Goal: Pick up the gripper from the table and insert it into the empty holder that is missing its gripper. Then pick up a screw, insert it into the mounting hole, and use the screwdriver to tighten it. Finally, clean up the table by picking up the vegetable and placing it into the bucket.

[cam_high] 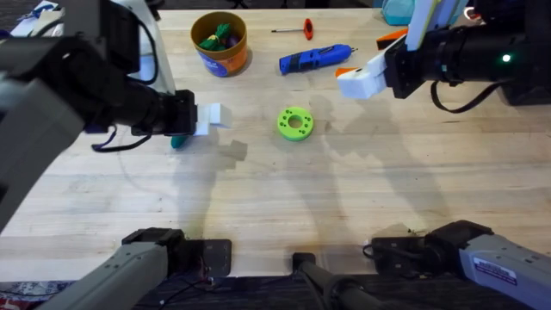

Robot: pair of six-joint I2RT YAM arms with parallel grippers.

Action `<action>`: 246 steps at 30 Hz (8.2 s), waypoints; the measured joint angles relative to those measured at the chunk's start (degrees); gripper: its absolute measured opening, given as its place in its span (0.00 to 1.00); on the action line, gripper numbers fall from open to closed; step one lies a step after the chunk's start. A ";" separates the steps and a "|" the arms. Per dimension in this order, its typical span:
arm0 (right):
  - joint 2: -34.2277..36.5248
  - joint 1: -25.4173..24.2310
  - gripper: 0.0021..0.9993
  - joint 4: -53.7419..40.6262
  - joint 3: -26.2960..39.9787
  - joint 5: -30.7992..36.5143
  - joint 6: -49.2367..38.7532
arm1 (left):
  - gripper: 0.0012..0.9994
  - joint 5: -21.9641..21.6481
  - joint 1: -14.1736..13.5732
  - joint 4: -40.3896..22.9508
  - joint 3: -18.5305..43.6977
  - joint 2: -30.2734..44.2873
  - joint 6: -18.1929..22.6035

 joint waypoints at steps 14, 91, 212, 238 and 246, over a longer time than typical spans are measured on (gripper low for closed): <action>0.13 0.00 0.99 -0.82 -0.02 -0.02 0.06 | 0.96 -0.43 -0.02 4.59 -0.12 6.46 5.11; 0.13 0.00 0.99 -1.27 -0.02 -0.02 0.50 | 0.02 7.35 3.56 21.43 42.05 39.52 14.14; 0.13 0.00 0.99 -1.32 -0.04 -0.02 0.52 | 0.99 -4.12 0.14 -9.10 26.60 -2.47 8.63; 0.13 0.00 0.99 -1.32 -0.04 -0.02 0.52 | 0.99 -4.12 0.14 -9.10 26.60 -2.47 8.63; 0.13 0.00 0.99 -1.32 -0.04 -0.02 0.52 | 0.99 -4.12 0.14 -9.10 26.60 -2.47 8.63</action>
